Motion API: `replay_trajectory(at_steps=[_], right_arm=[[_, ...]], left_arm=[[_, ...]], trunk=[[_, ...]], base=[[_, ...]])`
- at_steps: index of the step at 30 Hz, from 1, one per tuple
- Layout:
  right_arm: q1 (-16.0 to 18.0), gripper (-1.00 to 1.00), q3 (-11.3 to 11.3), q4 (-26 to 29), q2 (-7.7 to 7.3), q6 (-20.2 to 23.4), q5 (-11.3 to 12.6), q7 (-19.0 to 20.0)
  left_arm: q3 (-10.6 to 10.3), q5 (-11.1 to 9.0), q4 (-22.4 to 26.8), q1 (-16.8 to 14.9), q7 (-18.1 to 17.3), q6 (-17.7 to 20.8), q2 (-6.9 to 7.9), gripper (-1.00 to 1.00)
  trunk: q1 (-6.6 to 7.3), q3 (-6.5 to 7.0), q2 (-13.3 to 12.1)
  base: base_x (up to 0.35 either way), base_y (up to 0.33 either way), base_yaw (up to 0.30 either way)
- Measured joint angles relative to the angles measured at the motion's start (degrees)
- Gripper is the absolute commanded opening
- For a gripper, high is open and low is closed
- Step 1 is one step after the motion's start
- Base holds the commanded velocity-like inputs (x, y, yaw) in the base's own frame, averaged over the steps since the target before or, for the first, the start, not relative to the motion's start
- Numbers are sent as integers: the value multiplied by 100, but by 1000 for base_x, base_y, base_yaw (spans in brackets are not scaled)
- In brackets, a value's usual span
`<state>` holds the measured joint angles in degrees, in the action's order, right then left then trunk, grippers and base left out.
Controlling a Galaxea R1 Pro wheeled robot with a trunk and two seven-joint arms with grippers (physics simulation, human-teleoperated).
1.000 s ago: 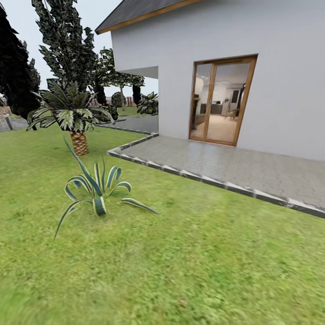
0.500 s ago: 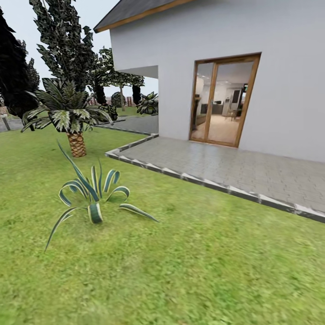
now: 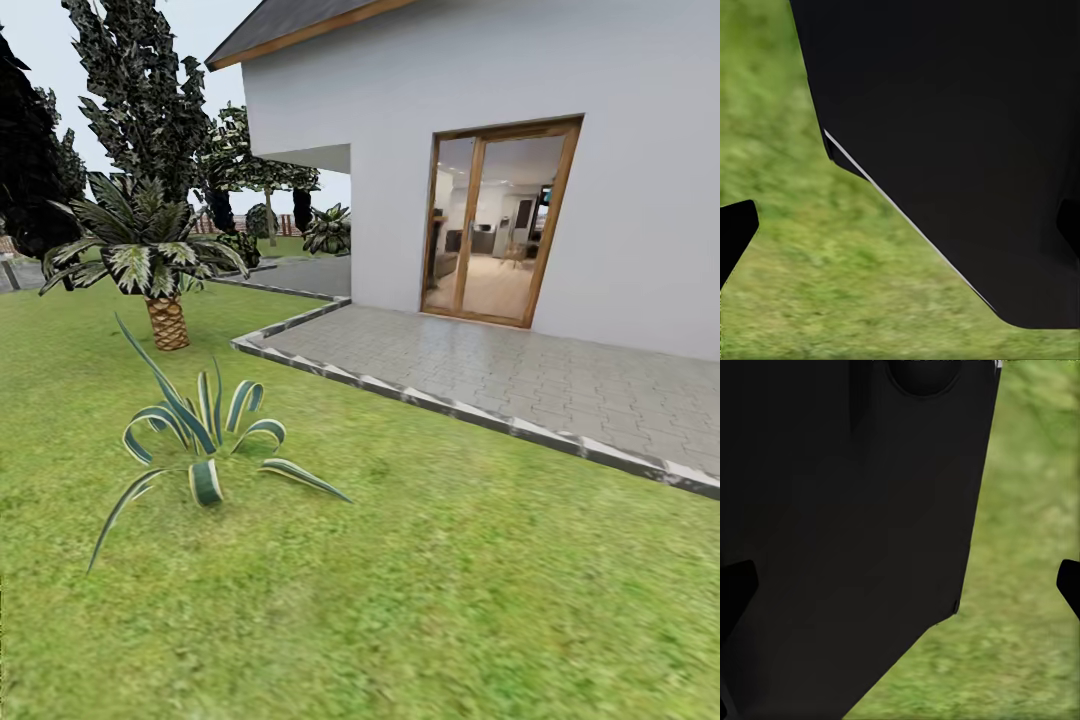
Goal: Take the three Easter eggs out of the wicker basket on the lawn in the garden, then place them on the lawn next to a single tree (choose any tree) so that all three eggs are next to the same tree and none are left in the basket.
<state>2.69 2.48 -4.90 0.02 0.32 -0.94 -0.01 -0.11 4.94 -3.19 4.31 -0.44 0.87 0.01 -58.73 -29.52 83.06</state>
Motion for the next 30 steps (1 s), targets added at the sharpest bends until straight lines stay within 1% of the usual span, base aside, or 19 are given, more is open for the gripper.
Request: replay_trajectory(at_steps=[16,20,24,30], right_arm=[[-2,100,0,0,-2,0,7,0],[-1,100,0,0,-3,0,6,-1],[2,100,0,0,-1,0,5,0],[0,100,0,0,5,0,4,0]], left_arm=[[0,-1,8,0,-4,1,5,100],[-1,-1,5,0,2,1,8,100],[-7,0,-3,0,4,5,15,100],[-8,1,-4,0,11,268,16,100]], trunk=[[1,0,0],[1,0,0],[3,0,1],[3,0,1]], base=[[93,298,0],[106,96,0],[270,12,0],[327,1,0]])
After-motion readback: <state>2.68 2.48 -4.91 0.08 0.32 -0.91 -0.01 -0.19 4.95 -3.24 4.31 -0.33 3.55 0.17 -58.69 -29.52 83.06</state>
